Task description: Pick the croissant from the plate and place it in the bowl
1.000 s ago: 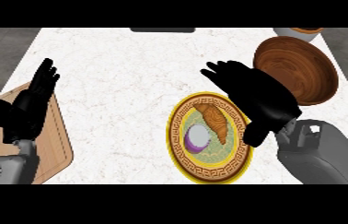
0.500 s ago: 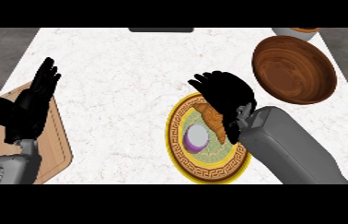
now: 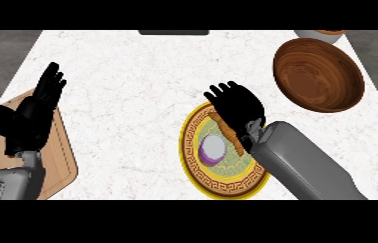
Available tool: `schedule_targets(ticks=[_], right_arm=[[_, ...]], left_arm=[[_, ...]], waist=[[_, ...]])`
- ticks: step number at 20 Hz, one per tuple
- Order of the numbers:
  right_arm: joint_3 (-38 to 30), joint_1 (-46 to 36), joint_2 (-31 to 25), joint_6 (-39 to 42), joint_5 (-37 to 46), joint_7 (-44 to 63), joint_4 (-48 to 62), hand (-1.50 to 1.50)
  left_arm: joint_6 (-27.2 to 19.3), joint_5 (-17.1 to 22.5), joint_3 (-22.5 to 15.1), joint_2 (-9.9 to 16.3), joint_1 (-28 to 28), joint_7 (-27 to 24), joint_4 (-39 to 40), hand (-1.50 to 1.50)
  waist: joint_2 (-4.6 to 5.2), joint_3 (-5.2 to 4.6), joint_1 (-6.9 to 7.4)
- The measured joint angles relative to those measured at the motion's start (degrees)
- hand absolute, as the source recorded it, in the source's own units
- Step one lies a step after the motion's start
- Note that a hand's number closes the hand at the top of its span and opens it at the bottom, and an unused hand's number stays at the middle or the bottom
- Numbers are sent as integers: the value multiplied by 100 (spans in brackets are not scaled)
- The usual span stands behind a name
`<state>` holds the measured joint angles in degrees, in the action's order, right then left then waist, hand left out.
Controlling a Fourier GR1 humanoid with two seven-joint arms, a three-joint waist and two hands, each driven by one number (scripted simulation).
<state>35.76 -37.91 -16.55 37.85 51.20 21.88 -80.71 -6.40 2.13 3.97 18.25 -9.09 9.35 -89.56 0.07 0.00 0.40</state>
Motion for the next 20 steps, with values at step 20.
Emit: schedule_targets(ticks=[20], right_arm=[[-340, 783, 552, -894, 1653, -968, 939, -150]], left_arm=[[152, -301, 218, -307, 44, -69, -10, 0]], waist=[[-7, 0, -22]])
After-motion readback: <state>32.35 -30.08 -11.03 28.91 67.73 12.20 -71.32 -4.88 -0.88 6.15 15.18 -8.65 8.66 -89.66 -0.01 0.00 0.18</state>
